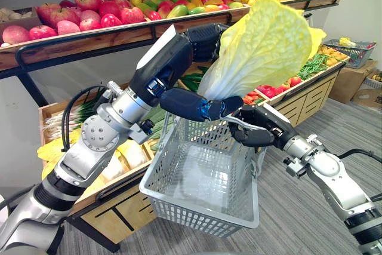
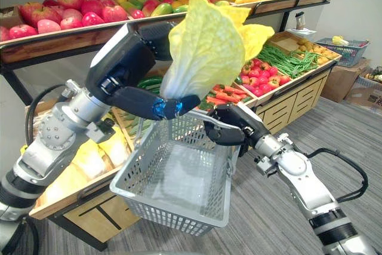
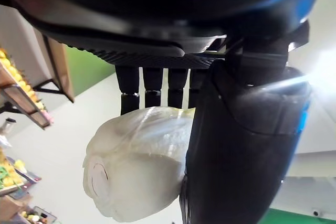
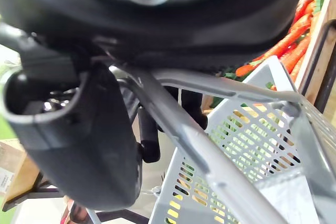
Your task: Pick vegetable in the basket
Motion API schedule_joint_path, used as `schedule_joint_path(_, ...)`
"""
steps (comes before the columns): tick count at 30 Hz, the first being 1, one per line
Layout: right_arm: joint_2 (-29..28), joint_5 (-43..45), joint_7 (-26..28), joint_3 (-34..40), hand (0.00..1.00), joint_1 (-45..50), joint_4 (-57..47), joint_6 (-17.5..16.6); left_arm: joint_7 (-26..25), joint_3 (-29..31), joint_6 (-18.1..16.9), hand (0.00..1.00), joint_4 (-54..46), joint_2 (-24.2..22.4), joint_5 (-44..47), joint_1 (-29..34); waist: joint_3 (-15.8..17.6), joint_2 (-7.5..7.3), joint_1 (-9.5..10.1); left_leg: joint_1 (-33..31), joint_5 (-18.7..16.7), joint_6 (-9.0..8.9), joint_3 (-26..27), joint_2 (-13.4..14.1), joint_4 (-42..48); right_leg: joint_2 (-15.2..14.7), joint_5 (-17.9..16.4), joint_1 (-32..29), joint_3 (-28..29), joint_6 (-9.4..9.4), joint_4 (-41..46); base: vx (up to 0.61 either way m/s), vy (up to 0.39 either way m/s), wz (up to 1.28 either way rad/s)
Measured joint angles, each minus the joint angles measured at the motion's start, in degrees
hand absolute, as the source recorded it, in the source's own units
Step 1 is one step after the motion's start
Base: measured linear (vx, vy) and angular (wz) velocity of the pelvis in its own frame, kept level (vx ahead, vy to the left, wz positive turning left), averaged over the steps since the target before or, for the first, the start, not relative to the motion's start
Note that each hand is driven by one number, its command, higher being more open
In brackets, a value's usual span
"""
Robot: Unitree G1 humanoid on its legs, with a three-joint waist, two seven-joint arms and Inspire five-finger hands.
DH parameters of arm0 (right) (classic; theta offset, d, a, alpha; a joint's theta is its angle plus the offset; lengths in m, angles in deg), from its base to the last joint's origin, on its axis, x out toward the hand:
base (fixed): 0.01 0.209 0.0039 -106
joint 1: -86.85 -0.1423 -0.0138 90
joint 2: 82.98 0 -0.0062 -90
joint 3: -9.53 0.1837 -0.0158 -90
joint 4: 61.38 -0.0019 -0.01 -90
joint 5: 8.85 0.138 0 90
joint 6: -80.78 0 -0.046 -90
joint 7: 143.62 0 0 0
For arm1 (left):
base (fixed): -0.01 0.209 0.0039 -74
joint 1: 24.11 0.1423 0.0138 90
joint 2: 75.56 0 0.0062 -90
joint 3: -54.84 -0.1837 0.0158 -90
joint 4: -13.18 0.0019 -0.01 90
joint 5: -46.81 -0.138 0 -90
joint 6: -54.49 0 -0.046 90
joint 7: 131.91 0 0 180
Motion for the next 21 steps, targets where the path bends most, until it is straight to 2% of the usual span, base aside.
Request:
schedule_joint_path(5,0.12,0.00,0.12,0.01,0.00,1.08,0.00,0.00,1.01,0.10,0.08,0.00,1.51,0.02,-1.28,3.12,-0.05,0.03,-0.07,-0.56,0.31,0.00,-0.78,0.15,0.00,0.00,-0.11,-0.03,-0.66,0.15,-0.20,0.01,-0.010,0.08)
schedule_joint_path(12,0.19,-0.11,0.18,0.02,0.00,1.75,0.00,0.00,3.89,0.18,3.13,0.00,3.90,1.34,-1.27,10.00,-0.06,0.02,0.01,-0.77,0.36,0.01,-1.11,0.16,0.00,-0.03,0.07,-0.03,-0.95,-0.10,-0.30,0.00,-0.001,0.01)
schedule_joint_path(21,0.24,-1.97,0.18,0.03,0.00,3.14,1.01,0.00,6.06,0.15,3.08,0.00,-0.61,2.35,-1.28,14.11,-0.08,-0.02,0.10,-1.18,0.42,0.09,-1.71,0.11,-0.01,-0.23,0.04,-0.02,-1.79,-0.10,-0.43,0.01,-0.001,0.03)
